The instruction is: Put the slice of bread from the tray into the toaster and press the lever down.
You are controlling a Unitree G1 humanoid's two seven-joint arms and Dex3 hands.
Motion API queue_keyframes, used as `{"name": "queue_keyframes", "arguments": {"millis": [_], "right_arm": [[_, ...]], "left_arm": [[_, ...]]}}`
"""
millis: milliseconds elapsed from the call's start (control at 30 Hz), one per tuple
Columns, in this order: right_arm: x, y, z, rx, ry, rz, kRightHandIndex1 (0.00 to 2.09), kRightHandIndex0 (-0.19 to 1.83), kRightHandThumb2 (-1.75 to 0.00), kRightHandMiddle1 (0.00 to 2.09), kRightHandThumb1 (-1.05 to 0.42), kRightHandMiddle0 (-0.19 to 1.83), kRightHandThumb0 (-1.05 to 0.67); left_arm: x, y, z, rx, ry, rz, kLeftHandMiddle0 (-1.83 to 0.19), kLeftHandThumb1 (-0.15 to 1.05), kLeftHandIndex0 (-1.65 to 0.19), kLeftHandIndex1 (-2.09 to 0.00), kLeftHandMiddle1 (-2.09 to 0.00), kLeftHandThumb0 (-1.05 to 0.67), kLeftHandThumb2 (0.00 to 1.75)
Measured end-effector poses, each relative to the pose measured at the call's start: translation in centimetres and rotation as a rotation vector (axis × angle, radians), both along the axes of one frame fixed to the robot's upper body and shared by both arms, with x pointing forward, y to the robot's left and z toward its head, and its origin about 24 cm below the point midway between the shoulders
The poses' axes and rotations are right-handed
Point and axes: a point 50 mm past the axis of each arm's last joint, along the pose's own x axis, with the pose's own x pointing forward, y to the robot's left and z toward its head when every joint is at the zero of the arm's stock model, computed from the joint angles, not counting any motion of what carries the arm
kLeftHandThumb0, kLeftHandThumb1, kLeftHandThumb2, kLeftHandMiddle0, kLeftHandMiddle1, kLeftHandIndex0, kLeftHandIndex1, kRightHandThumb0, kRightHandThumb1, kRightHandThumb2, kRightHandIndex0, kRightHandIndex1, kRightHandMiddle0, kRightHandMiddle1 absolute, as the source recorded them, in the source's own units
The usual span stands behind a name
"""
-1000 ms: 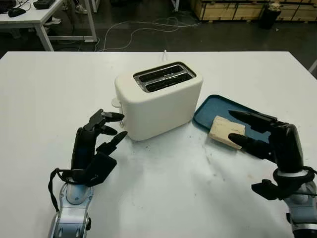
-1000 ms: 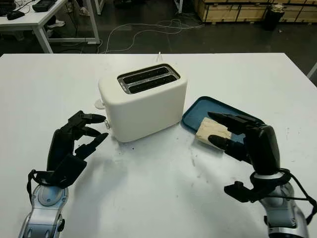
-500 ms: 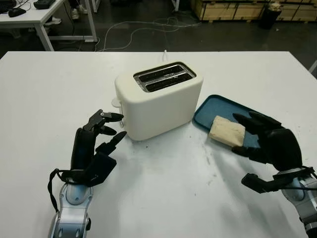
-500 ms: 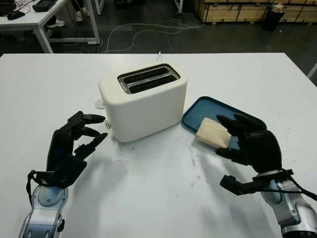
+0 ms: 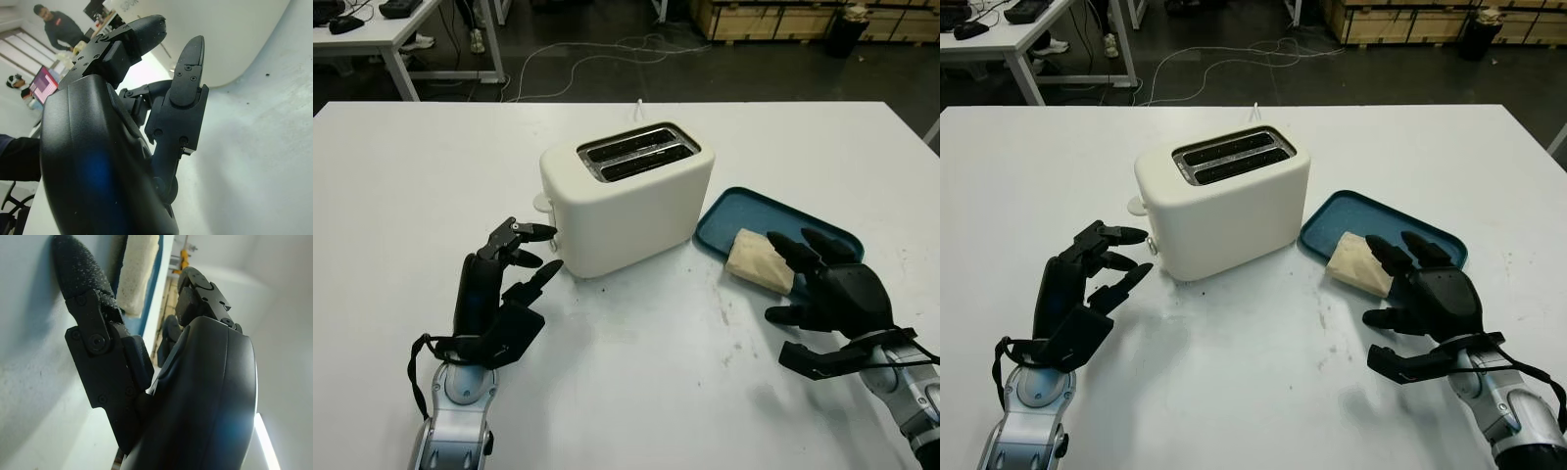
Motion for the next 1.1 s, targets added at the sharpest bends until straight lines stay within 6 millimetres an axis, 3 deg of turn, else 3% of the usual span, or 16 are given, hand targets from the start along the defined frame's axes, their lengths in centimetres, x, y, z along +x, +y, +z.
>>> {"name": "queue_keyframes", "arguments": {"millis": [267,500,767,900,1000,1100], "right_arm": [[0.5,0.3,-1.3,0.036,-0.116,0.018,0.10,0.49,-0.01,0.08,-0.80,0.50,-0.55],[0.7,1.8,-1.3,0.030,-0.145,0.096,0.12,0.59,-0.02,0.08,-0.86,0.60,-0.46],[0.2,2.7,0.6,-0.063,-0.216,0.186,0.19,0.80,-0.01,0.11,-0.88,0.77,-0.41],[0.0,3.0,1.0,-0.089,-0.228,0.195,0.35,1.05,0.00,0.16,-0.87,1.00,-0.42],[0.0,3.0,1.3,-0.121,-0.236,0.196,0.74,1.04,0.00,0.07,-0.87,1.18,-0.45],[0.0,3.0,1.4,-0.128,-0.234,0.192,0.84,1.00,-0.01,0.05,-0.90,1.23,-0.48]], "left_arm": [[-0.1,0.0,-0.1,0.001,0.002,0.004,-0.49,0.92,-0.52,-0.88,-1.32,-0.38,0.07],[-0.1,0.0,-0.1,0.000,0.003,0.004,-0.48,0.92,-0.52,-0.87,-1.32,-0.38,0.07],[-0.1,0.1,0.0,-0.002,-0.003,0.003,-0.48,0.92,-0.53,-0.87,-1.32,-0.38,0.08],[-0.1,0.1,0.0,-0.002,-0.007,0.002,-0.47,0.92,-0.53,-0.87,-1.31,-0.38,0.07],[-0.1,0.1,0.1,-0.001,-0.013,-0.001,-0.48,0.92,-0.52,-0.87,-1.31,-0.38,0.07],[-0.1,0.1,0.1,-0.005,-0.013,-0.003,-0.47,0.92,-0.52,-0.87,-1.31,-0.39,0.08]]}}
